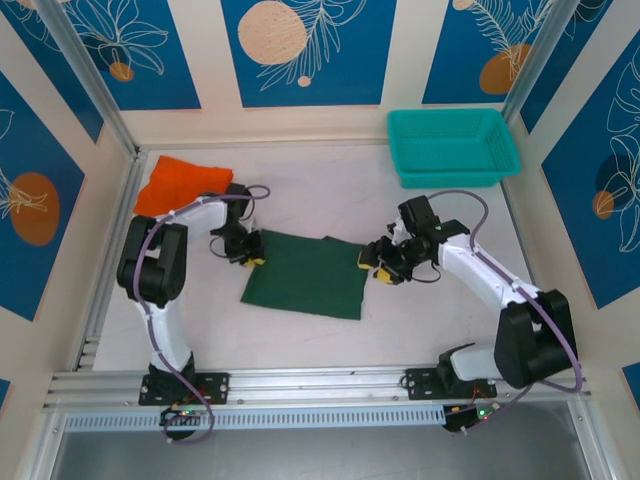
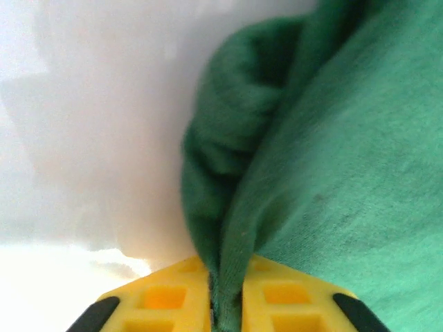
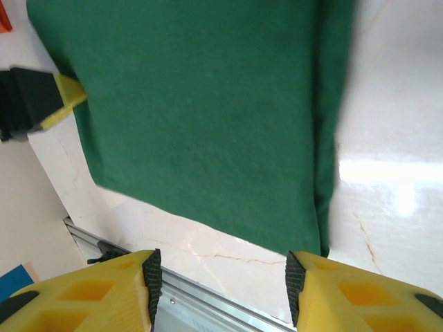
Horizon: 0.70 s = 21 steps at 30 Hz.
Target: Fold and stack the t-shirts
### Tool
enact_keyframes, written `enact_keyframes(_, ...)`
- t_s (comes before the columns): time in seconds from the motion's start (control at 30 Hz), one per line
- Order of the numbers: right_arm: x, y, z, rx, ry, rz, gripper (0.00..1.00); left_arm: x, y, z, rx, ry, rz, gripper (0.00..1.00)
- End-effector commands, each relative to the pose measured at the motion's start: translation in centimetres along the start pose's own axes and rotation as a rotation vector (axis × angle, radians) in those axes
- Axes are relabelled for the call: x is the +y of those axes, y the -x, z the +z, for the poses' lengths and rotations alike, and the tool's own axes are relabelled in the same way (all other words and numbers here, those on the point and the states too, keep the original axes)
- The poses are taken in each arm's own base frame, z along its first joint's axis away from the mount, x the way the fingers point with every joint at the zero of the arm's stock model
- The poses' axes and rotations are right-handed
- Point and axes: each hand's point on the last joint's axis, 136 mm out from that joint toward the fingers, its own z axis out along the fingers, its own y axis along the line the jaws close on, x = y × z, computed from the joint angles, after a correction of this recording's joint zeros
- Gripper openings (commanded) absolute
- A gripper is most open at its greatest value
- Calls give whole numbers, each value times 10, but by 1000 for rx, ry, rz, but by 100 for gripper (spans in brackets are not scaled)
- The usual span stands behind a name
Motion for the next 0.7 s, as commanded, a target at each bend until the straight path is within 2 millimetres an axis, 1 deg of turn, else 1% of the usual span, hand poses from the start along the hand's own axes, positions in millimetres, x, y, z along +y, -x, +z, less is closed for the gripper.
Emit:
enact_keyframes(0.0, 18, 5, 1, 31, 47, -70, 52, -11, 39, -2, -112, 55, 36, 1)
enact_keyframes(0.07, 18, 7, 1, 37, 41, -70, 51, -12, 53, -9, -144, 87, 43, 0)
enact_keyframes(0.1, 19, 7, 1, 38, 35, -68, 51, -9, 60, -15, -161, 125, 48, 0)
enact_keyframes(0.27, 16, 10, -4, 20, -4, -50, 51, 0, 93, -51, -263, 284, 118, 0)
enact_keyframes(0.37, 21, 10, -12, 13, -17, -41, 51, 2, 108, -80, -315, 327, 141, 0)
enact_keyframes(0.5, 21, 11, -15, 10, -35, -25, 51, 0, 131, -121, -402, 383, 213, 0)
enact_keyframes(0.67, 23, 6, -17, 43, -54, -15, 49, 4, 150, -163, -454, 459, 287, 0)
